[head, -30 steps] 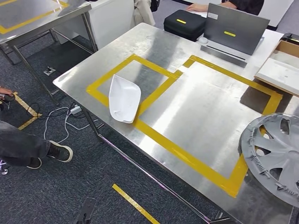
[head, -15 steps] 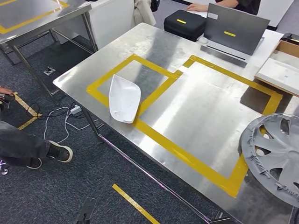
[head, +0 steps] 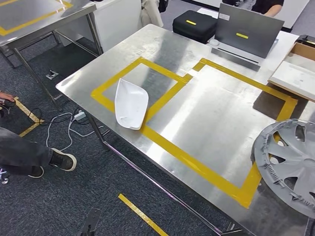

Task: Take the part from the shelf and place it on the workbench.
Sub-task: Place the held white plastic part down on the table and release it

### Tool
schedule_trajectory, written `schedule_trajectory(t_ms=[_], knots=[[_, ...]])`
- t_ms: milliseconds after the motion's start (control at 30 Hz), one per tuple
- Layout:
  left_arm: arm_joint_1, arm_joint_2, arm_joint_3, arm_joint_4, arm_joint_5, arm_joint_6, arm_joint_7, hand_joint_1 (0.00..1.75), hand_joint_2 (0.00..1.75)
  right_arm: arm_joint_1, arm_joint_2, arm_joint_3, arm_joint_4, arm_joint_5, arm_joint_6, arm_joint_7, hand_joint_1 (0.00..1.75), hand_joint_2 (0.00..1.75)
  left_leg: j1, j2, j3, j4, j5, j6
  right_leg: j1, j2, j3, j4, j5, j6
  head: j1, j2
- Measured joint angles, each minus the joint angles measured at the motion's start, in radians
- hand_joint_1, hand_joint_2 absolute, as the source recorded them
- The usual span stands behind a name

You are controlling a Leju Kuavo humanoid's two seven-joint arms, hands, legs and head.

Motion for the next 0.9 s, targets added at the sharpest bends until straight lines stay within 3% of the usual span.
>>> schedule_trajectory(t_ms=[433,533,633,700,767,800,833,867,900], knots=[[-0.008,0.002,0.000,0.000,0.024,-0.039,0.014,0.00,0.00,0.002,-0.002,0.000,0.001,-0.007,-0.016,0.014,0.00,0.00,-0.003,0.000,-0.005,0.010,-0.005,0.008,-0.003,0.000,0.000,-0.001,0.002,0.004,0.000,0.000],[-0.009,0.003,0.000,0.000,0.023,-0.038,0.024,0.00,0.00,0.004,-0.002,0.000,0.003,-0.007,-0.021,0.015,0.00,0.00,-0.005,0.000,-0.008,0.016,-0.007,0.015,-0.006,0.000,0.000,-0.002,0.004,0.010,0.000,0.000],[-0.011,0.003,0.000,0.000,0.022,-0.035,0.028,0.00,0.00,0.005,-0.002,-0.001,0.003,-0.008,-0.026,0.015,0.00,0.00,-0.002,0.002,-0.003,-0.002,0.004,0.029,-0.008,0.001,-0.003,-0.002,0.001,0.020,0.000,0.000],[-0.013,0.002,0.000,0.000,0.020,-0.035,0.031,0.00,0.00,0.007,-0.002,-0.002,0.003,-0.010,-0.028,0.015,0.00,0.00,0.002,0.005,0.002,-0.019,0.016,0.039,-0.008,0.003,-0.035,0.059,-0.039,0.024,0.002,0.000],[-0.014,0.002,-0.001,0.000,0.019,-0.035,0.032,0.00,0.00,0.011,-0.002,-0.001,0.005,-0.012,-0.029,0.016,0.00,0.00,0.002,0.006,0.000,-0.022,0.018,0.042,-0.009,0.004,-0.095,0.184,-0.096,0.028,0.003,0.000],[-0.014,0.001,-0.001,0.000,0.019,-0.035,0.033,0.00,0.00,0.014,-0.001,-0.001,0.006,-0.012,-0.030,0.016,0.00,0.00,0.001,0.006,0.000,-0.022,0.018,0.042,-0.009,0.004,-0.119,0.234,-0.111,0.031,0.003,0.000],[-0.013,0.001,-0.001,0.000,0.019,-0.035,0.033,0.00,0.00,0.017,-0.001,0.000,0.007,-0.013,-0.030,0.016,0.00,0.00,0.002,0.006,0.000,-0.021,0.018,0.041,-0.011,0.004,-0.130,0.254,-0.108,0.034,0.003,0.000],[-0.013,0.001,-0.001,0.000,0.019,-0.035,0.034,0.00,0.00,0.019,0.000,0.000,0.008,-0.013,-0.030,0.016,0.00,0.00,0.003,0.006,0.001,-0.020,0.016,0.039,-0.013,0.003,-0.120,0.233,-0.086,0.037,0.003,0.000],[-0.012,0.001,-0.001,0.000,0.018,-0.035,0.034,0.00,0.00,0.020,0.000,0.000,0.008,-0.013,-0.031,0.016,0.00,0.00,0.004,0.006,0.002,-0.018,0.014,0.035,-0.017,0.001,-0.092,0.175,-0.050,0.040,0.003,0.000]])
